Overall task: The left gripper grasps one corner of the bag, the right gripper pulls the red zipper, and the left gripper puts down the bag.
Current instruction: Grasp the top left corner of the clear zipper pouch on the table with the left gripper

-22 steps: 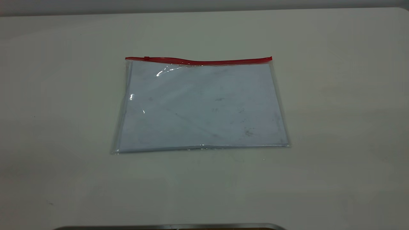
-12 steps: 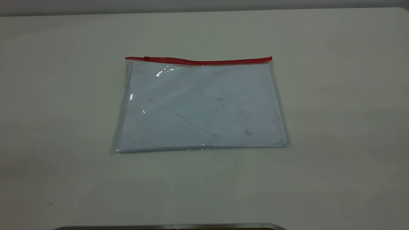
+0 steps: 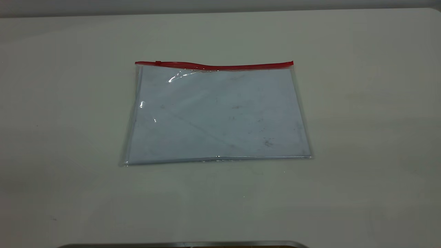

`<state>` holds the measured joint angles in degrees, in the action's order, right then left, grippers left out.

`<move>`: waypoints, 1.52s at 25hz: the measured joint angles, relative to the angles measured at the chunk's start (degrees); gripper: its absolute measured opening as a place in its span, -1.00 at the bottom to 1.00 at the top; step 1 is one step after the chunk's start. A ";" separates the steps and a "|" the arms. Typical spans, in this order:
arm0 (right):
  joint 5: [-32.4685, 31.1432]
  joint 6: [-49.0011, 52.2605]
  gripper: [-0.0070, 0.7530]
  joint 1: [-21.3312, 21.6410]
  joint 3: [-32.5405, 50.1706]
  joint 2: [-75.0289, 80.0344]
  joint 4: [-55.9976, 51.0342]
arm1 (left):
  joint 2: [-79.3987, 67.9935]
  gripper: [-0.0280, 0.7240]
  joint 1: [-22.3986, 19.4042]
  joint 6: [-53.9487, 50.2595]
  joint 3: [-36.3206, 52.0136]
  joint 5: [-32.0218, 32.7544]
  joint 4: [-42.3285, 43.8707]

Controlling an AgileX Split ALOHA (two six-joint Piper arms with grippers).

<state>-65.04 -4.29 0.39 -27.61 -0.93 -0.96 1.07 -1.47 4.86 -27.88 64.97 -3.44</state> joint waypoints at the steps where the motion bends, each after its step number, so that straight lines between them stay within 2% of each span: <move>1: 0.00 0.00 0.54 0.00 0.00 0.00 0.00 | 0.00 0.62 0.00 0.00 0.00 0.00 0.00; 15: 0.00 0.00 0.54 0.00 0.00 0.00 -0.13 | 0.00 0.62 0.00 -0.05 0.00 0.00 0.00; 19: 0.01 0.00 0.54 0.00 0.00 0.00 -0.31 | -3.13 0.62 0.00 -4.19 -1.53 -1.60 0.06; 25: 0.55 0.95 0.54 0.00 -0.98 0.47 -0.78 | -21.68 0.62 0.00 -6.91 -7.30 -12.78 -1.32; 30: 1.54 1.22 0.54 0.00 -4.67 9.67 -1.21 | -40.81 0.62 0.00 -6.91 -8.77 -24.55 -4.89; 34: 5.86 1.22 0.54 0.00 -6.95 19.51 -1.37 | -55.73 0.62 0.00 -6.34 -9.80 -34.86 -8.68; 38: 11.38 1.22 0.54 0.00 -8.36 29.78 -2.70 | -70.20 0.62 0.00 -2.41 -12.10 -42.36 -12.86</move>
<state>-53.66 -3.07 0.39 -35.97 28.85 -3.66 -69.13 -1.47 2.44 -39.98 22.60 -16.30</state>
